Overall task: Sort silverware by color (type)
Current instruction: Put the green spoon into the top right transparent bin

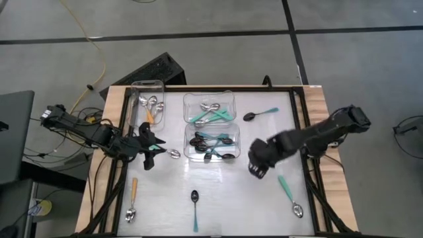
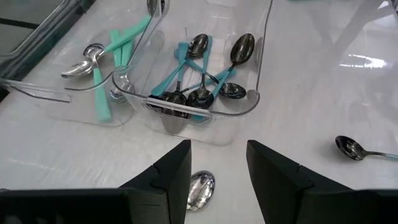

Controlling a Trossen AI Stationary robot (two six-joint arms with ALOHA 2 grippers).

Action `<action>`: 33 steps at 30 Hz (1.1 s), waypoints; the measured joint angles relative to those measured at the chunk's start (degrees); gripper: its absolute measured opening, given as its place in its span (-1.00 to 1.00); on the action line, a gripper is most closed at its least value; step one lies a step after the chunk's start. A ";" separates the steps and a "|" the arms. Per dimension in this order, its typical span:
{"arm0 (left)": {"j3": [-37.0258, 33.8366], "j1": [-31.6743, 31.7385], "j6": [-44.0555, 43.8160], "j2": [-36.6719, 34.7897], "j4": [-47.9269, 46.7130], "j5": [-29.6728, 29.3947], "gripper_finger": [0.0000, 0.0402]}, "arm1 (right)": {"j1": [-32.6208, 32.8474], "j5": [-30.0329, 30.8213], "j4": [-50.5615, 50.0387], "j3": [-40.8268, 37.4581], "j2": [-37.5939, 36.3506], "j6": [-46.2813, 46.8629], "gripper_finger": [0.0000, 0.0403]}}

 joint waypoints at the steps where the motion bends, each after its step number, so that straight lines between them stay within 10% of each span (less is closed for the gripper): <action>1: 0.00 0.00 0.34 0.00 0.00 0.00 -0.31 | 2.43 -0.24 -0.15 0.01 0.70 6.30 0.02; 9: 0.00 0.00 2.90 0.00 0.51 0.05 -0.31 | 16.69 -9.72 -2.23 -0.01 9.11 29.15 0.01; 22: 0.00 0.00 3.49 0.00 0.37 1.64 -0.31 | 21.38 -17.75 -5.60 -0.78 13.16 31.98 0.01; 33: 0.00 0.00 4.52 0.02 0.29 3.10 -0.31 | 21.36 -16.48 16.19 -21.05 3.51 39.82 0.01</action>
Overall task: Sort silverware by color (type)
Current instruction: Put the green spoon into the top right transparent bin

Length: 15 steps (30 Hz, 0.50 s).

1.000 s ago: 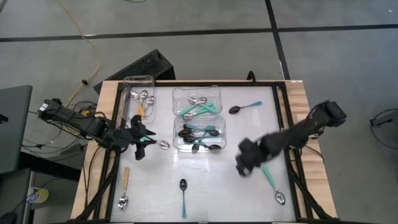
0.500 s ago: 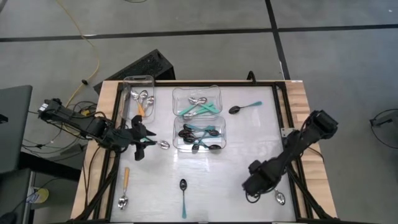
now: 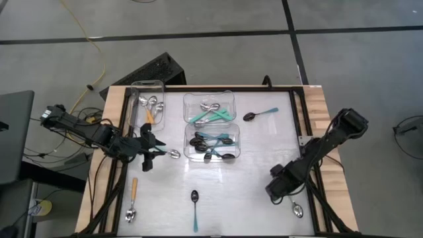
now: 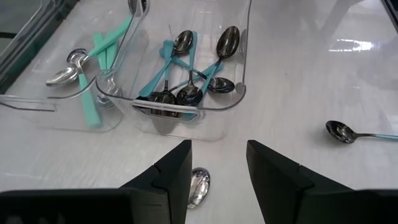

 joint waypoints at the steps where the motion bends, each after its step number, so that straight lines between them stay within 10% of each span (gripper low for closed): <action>1: 0.00 -0.01 0.05 0.00 -0.01 0.01 -0.31 | 0.05 -0.04 0.13 -0.57 0.03 0.17 0.01; 15: 0.00 0.00 0.43 0.00 0.02 -0.26 -0.31 | -0.61 -0.74 3.05 -1.06 5.88 -8.00 -0.21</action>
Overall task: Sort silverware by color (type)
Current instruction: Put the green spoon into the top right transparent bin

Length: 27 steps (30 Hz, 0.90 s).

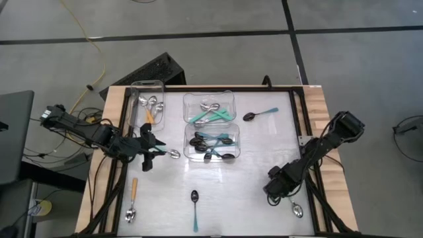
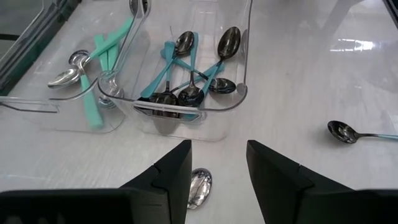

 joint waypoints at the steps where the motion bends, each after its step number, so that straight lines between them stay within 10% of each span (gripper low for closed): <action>1: 0.00 0.00 0.00 -0.01 0.02 0.00 -0.31 | -0.20 0.08 0.23 0.00 -0.01 -0.22 -0.29; 5: 0.00 -0.01 -0.32 -0.02 0.00 -0.04 -0.31 | -0.64 2.59 -0.37 -0.04 -0.59 -0.37 -0.61; 27: 0.00 -0.04 1.35 -0.04 0.52 0.75 -0.31 | -6.84 40.43 -16.52 19.39 -15.65 -12.96 -0.61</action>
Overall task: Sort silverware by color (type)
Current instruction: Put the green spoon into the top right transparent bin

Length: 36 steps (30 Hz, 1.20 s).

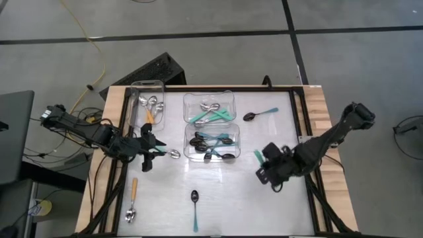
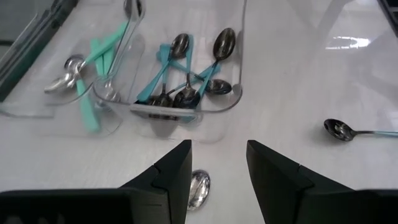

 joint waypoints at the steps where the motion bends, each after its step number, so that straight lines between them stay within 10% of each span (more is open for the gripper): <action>1: 0.00 0.00 0.77 0.00 0.73 0.04 -0.31 | -1.01 1.63 0.61 0.99 -0.39 -2.64 -0.61; 11: 0.00 0.00 6.15 -4.70 8.28 3.60 -0.31 | -16.87 0.89 21.71 3.66 -2.12 -35.06 -0.61; 22: 0.00 0.00 6.15 -10.48 8.04 3.64 -0.31 | -38.55 -21.69 59.42 3.82 8.84 -58.33 -0.61; 36: 0.00 0.02 5.43 -11.23 8.09 3.59 -0.31 | -53.16 -29.49 33.65 31.20 28.58 -89.27 -0.61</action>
